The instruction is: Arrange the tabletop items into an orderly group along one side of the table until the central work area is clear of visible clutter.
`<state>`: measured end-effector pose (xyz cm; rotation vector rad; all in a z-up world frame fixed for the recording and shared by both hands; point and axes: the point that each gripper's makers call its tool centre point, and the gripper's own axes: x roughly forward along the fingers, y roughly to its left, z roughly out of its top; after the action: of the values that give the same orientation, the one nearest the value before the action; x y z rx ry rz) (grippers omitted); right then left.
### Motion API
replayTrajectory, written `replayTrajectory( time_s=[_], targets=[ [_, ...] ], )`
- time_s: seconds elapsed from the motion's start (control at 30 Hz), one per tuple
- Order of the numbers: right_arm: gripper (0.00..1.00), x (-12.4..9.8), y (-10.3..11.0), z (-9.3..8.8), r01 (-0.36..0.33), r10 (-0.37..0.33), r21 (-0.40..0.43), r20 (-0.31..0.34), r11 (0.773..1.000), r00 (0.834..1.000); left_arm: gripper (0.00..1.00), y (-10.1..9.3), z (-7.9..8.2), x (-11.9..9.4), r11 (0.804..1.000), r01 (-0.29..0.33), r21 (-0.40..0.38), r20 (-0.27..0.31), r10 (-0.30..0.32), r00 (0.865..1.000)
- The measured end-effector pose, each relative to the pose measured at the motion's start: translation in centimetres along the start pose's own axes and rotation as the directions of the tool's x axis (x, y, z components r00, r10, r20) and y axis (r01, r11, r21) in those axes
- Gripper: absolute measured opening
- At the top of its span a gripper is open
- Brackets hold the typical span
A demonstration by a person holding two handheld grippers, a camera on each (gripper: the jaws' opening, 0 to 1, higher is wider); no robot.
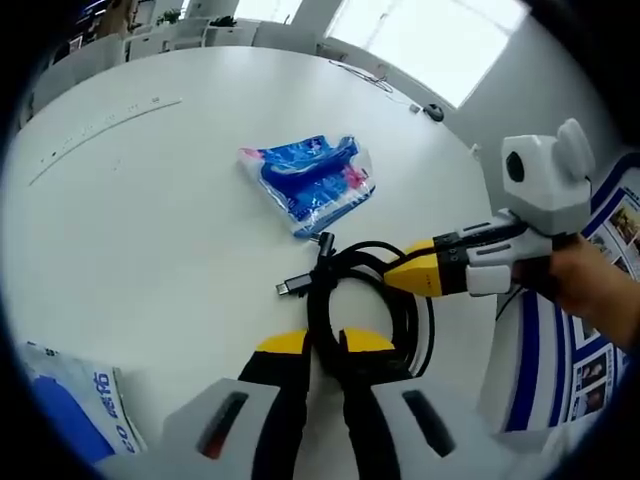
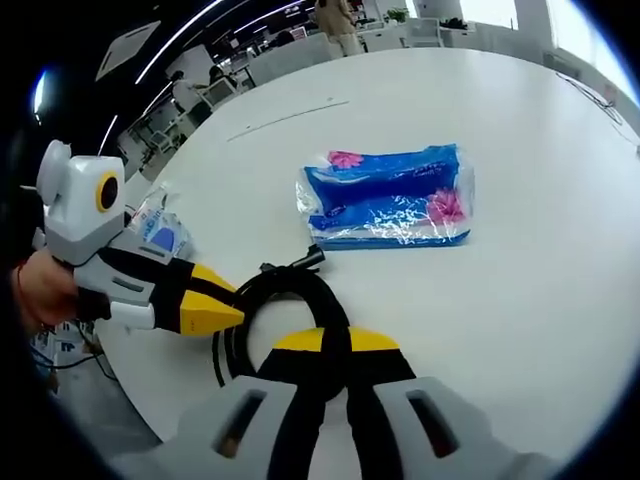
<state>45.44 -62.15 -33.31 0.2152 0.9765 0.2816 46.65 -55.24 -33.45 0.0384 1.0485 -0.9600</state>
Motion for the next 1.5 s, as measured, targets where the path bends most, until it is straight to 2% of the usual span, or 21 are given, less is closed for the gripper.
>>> replayTrajectory(
  time_s=[0.23,0.63,0.83,1.13,1.5],
  targets=[
    [0.15,-0.2,0.0,0.1,0.014,-0.014,-0.016,0.0,1.0,1.0,0.16,-0.1,0.2,-0.3,1.0,0.004,0.004,0.008,-0.004,1.0],
    [0.19,-1.3,0.0,1.1,0.024,-0.023,-0.031,0.028,0.999,0.999,0.24,-0.5,1.1,-1.4,1.0,0.011,0.027,0.04,-0.012,0.999],
    [0.21,-1.8,0.2,1.8,0.022,-0.02,-0.046,0.046,0.999,0.999,0.34,-0.6,1.7,-2.1,0.999,0.01,0.034,0.072,-0.012,0.997],
    [0.25,-2.7,0.7,2.8,0.016,-0.01,-0.081,0.066,0.997,0.998,0.39,-1.2,2.3,-3.4,0.999,0.019,0.047,0.096,-0.023,0.995],
    [0.3,-3.7,1.7,4.1,0.0,0.01,-0.116,0.092,0.993,0.996,0.45,-1.5,3.6,-5.6,0.999,0.021,0.041,0.157,-0.027,0.987]
  ],
)
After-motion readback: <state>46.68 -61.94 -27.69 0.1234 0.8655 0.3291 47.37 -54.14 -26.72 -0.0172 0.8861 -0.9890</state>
